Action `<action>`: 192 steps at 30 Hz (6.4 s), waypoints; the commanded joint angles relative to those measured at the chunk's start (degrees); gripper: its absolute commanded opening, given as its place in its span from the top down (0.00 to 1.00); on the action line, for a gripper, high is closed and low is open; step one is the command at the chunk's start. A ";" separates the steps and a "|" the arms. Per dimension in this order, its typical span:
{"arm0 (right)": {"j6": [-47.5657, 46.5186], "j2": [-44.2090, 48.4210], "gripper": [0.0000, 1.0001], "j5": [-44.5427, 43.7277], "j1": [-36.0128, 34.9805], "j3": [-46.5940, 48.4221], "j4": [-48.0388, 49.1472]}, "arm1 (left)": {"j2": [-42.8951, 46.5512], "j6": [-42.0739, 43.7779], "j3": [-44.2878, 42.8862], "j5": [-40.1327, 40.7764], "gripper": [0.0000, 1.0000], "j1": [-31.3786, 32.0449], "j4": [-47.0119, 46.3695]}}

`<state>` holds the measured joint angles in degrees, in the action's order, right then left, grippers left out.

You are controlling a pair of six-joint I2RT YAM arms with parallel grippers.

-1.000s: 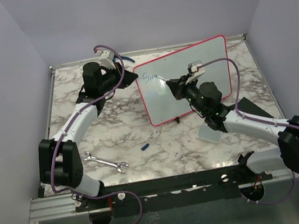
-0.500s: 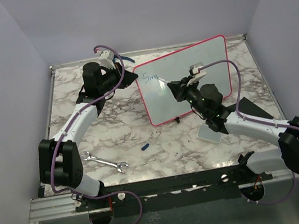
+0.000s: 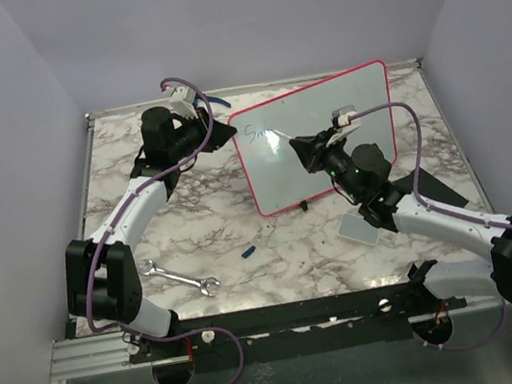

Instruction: Write a sentence on the whiteboard

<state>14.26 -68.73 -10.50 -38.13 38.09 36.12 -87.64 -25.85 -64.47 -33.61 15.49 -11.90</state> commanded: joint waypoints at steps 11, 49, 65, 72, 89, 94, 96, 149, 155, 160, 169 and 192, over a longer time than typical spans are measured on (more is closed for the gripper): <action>-1.82 -4.44 1.00 1.49 0.34 4.25 1.66 | 1.74 0.45 0.24 -0.93 0.93 0.16 -1.21; -2.80 -7.50 1.00 -2.86 0.36 5.41 2.56 | 1.85 0.53 0.31 -0.99 0.93 0.13 -1.20; -4.07 -4.66 1.00 3.13 0.34 3.39 4.61 | 2.06 0.53 0.39 -0.74 0.93 0.16 -1.28; -4.88 -0.24 1.00 0.17 0.34 3.64 1.40 | 1.94 0.52 0.31 -0.79 0.93 0.18 -1.28; -6.79 -4.48 0.99 -2.95 0.44 6.01 2.09 | 2.19 0.62 0.66 -0.76 0.93 0.16 -1.27; -7.18 -5.88 0.99 -3.16 0.43 6.97 2.32 | 2.22 0.62 0.66 -0.78 0.93 0.16 -1.25; -7.33 -6.37 1.00 -3.57 0.50 7.08 2.38 | 2.25 0.60 0.66 -0.85 0.93 0.17 -1.24; -4.83 -2.28 1.00 -5.98 0.51 0.56 -1.32 | 2.41 0.71 0.39 -0.59 0.94 0.16 -1.20; -5.69 1.44 1.00 -1.96 0.51 -0.68 -0.05 | 2.47 0.69 0.39 -0.57 0.94 0.20 -1.30; -4.62 2.14 1.00 -3.45 0.51 -0.39 -1.28 | 2.54 0.61 0.46 -0.58 0.94 0.16 -1.24; -5.46 -0.03 1.00 -4.78 0.54 0.81 -1.60 | 2.93 0.71 0.73 -0.50 0.93 0.18 -1.29; -6.90 -2.66 1.00 -7.51 0.57 1.48 -0.08 | 2.91 0.80 0.83 -0.36 0.94 0.16 -1.22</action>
<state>8.84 -70.59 -15.31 -37.85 38.22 35.51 -86.67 -25.63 -63.94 -33.61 15.49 -11.70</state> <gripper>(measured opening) 0.114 0.136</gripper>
